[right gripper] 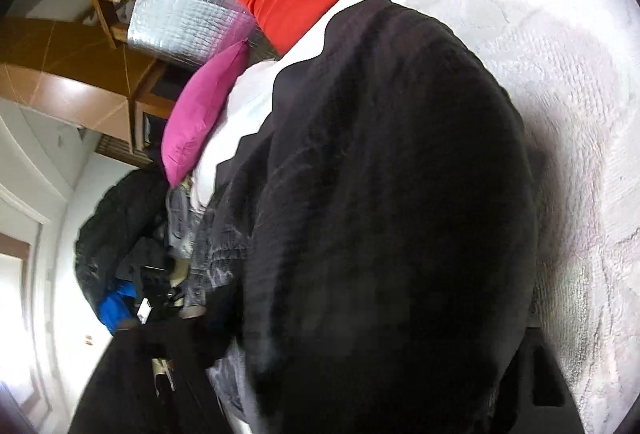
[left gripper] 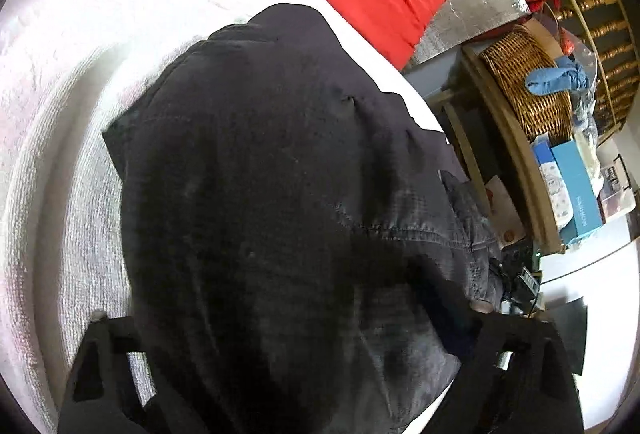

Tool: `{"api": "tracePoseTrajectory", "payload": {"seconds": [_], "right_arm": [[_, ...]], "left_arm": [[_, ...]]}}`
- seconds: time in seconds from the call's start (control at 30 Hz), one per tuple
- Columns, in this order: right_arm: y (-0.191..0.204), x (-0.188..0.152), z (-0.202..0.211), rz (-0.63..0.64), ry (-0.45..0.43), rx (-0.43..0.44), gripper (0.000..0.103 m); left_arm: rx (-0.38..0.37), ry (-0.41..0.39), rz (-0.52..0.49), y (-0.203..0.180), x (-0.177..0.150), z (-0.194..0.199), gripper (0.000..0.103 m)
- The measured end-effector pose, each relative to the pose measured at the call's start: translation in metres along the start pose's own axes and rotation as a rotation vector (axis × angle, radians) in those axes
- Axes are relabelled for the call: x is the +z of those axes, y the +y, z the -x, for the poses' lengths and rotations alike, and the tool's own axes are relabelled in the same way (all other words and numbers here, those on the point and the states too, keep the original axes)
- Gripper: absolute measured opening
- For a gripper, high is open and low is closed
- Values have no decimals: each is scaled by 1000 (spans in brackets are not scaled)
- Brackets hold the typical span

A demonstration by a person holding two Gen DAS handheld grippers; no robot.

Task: Fold large clothes

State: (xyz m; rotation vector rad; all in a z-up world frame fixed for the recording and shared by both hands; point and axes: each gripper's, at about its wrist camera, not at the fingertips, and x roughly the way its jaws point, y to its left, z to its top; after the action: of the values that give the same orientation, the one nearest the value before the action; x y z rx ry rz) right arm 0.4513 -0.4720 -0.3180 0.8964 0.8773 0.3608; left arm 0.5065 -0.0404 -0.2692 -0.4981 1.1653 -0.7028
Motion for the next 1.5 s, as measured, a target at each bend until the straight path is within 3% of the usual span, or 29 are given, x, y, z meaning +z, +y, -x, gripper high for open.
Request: {"api": "tracePoseTrajectory", "payload": {"seconds": [0.03,0.13,0.23,0.27,0.3,0.37,0.53,0.7,0.83,1.1,1.37,1.47,1.5], "right_arm": [[2,0,0,5,-6,-6,58],[9,1,1,34,-26,-36,55],[8,2,-1,37,-36,-59,54],[5,3,0,31,-34,-59,54],[1,3,-1,17,-37,-59,54],[1,3,-1,-1,-45,-52,54],[14,1,7,35,-65,-72,49],[37,1,22,90,-110,-84,46],[55,-3,35,132,-141,-89,42],[73,-18,69,167,-183,-107,39],[45,-40,73,82,-154,-117,39],[12,-42,69,-19,-146,-124,41],[0,-41,66,-59,-138,-120,52]], "left_arm": [[3,-2,-1,0,0,1,66],[20,-26,-9,-5,1,4,46],[47,-29,-20,-4,1,1,45],[57,-23,1,-1,1,-2,49],[60,-17,32,3,1,-8,63],[42,-7,65,8,1,-15,67],[59,-63,19,-9,1,0,37],[43,-145,-30,-37,-1,27,28],[46,-200,-94,-63,-3,45,27],[48,-174,-119,-86,-25,60,26],[117,-112,-70,-67,-50,58,27],[202,-61,-33,-51,-49,45,42],[219,-38,11,-40,-48,38,54]]}}
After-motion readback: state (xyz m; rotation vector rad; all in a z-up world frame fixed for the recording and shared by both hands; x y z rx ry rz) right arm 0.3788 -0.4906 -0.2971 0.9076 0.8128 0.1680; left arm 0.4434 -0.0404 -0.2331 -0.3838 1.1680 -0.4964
